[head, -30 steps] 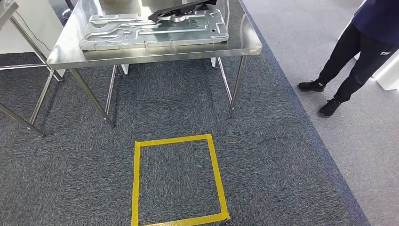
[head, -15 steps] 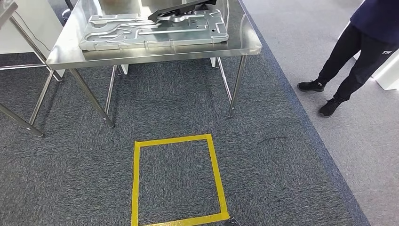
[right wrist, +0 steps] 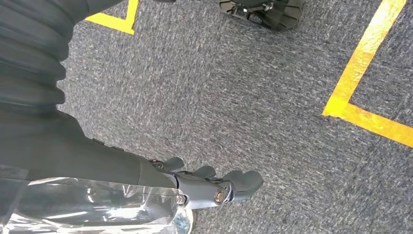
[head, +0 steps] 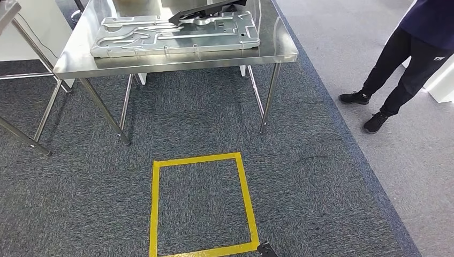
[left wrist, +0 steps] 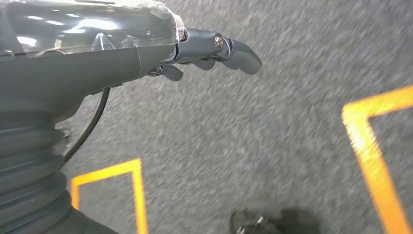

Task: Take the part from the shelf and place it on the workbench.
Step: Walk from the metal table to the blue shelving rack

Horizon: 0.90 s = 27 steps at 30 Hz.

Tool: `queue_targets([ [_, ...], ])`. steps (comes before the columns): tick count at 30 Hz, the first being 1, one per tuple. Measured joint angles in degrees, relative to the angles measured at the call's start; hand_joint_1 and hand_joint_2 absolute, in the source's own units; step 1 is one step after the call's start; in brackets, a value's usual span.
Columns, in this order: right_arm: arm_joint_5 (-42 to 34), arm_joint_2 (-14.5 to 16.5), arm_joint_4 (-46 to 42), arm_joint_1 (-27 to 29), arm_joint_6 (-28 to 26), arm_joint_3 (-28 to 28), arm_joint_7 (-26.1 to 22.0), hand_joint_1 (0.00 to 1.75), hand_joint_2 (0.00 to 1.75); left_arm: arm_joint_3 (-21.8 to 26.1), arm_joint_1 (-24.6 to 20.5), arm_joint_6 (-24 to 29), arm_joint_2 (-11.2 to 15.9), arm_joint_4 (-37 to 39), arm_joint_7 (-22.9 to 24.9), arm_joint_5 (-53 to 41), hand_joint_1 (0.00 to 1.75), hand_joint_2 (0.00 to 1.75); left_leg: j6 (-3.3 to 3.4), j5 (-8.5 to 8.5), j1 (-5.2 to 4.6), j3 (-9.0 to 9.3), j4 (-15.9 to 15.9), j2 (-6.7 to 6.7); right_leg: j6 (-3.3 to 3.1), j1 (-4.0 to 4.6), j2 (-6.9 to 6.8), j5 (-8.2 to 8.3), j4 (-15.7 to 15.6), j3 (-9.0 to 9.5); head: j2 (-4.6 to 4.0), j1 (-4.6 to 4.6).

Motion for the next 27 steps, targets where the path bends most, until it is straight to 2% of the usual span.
queue_targets([
  [2, 0.0, 0.0, 0.0, 0.0, 0.1, 0.0, 0.0, 0.0, 1.75, 0.6, 0.0, -0.2, 0.7, 0.0, -2.2, 0.6, 0.0, 0.0, 0.0, 0.01, 0.0, 0.0, 0.0, 0.0, 0.0, 0.0, 0.0, 0.0, 0.0, 0.0, 0.0, 0.0],
  [6, -0.9, 0.0, 0.0, 0.0, 1.4, -0.7, -0.8, 0.0, 0.0, 1.9, -0.1, -1.0, 1.4, 0.0, -5.0, 2.1, 0.0, 0.0, 0.0, 0.01, 0.0, 0.0, 0.0, 0.0, -0.01, 0.0, 0.0, 0.01, 0.0, 0.01, 0.0, 0.0],
  [10, -1.2, 0.0, 0.0, -0.1, 4.2, -1.0, -2.8, 0.0, 0.0, 2.7, -0.1, -1.9, 1.9, 0.0, -7.2, 2.1, 0.0, 0.0, 0.0, 0.01, -0.01, 0.0, 0.0, 0.0, 0.0, -0.02, 0.0, 0.01, 0.0, 0.01, 0.0, 0.0],
  [15, -1.1, 0.0, 0.0, -0.1, 6.6, -1.3, -4.1, 0.0, 0.0, 3.0, -0.1, -1.2, 2.3, 0.0, -7.1, 1.6, 0.0, 0.0, 0.01, 0.02, -0.01, 0.01, 0.0, 0.0, 0.02, -0.02, 0.0, 0.05, 0.0, 0.0, 0.0, 0.0],
  [23, -0.3, 0.0, -0.1, -0.3, 7.0, -1.5, -4.9, 0.0, 0.0, 2.9, -0.1, -1.9, 2.4, 0.0, -2.2, -1.3, 0.0, 0.0, 0.1, 0.04, -0.08, -0.04, 0.1, 0.0, 0.13, -0.1, -0.01, 0.2, 0.0, 0.02, 0.0, 0.0],
  [27, 0.4, 0.1, -0.1, -0.4, 6.8, -1.5, -4.9, 0.0, 0.0, 2.8, -0.1, -2.8, 2.5, 0.0, -2.4, -1.5, 0.0, 0.0, 0.45, -0.02, -0.23, -0.26, 0.3, -0.01, 0.34, -0.24, -0.04, 0.3, 0.0, -0.01, 0.0, 0.0],
])
